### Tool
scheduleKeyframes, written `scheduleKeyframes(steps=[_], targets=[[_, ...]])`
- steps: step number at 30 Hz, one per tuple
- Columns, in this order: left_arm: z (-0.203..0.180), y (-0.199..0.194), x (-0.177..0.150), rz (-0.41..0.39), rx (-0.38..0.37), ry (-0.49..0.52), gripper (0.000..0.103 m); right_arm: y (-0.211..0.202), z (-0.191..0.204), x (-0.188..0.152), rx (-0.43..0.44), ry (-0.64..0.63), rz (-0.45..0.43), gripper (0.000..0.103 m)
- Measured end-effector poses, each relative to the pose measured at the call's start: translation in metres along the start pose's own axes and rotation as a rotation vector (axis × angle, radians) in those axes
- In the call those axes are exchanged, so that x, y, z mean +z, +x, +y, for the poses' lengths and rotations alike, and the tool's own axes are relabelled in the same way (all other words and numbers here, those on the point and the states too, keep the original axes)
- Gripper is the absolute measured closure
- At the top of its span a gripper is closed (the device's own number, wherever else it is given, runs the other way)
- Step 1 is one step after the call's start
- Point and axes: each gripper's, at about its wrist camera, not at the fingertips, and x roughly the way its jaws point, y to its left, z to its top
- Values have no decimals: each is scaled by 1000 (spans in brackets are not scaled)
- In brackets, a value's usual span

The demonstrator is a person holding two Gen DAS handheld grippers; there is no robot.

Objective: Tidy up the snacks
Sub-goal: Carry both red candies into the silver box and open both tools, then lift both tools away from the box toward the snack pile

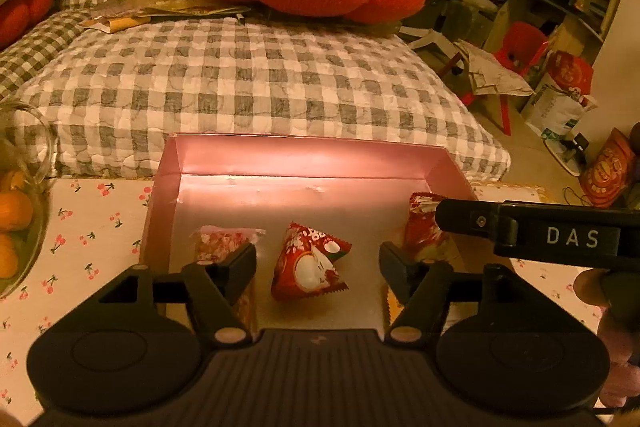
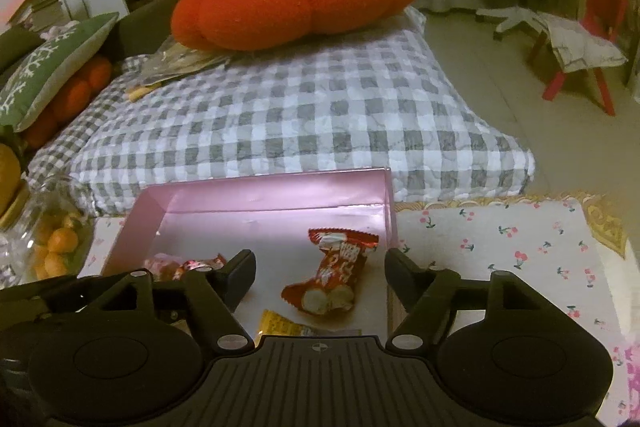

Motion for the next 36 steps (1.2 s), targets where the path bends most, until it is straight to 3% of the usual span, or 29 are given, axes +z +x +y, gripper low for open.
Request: scheduleKeyframes(steps=[7,12,21,26,36], targets=[[-7,-24,-5,-10,-10,2,9,-32,4,-2,-5,1,-29,17],[-11,-42,-10,-8,-21,-11,2,-57,6,-4,-10,2,-48,15],[-19,-76,-22,-29,-31,-4,0,-99,11,-15,-11,-5,-75,10],[-23,-93,-36,-44,-17,44,0,-115,16,-28,-3,-17,-76,10],[-11,-116,-61,-28,-35,43,0,-143,26,-62,24,-49,-64,8]])
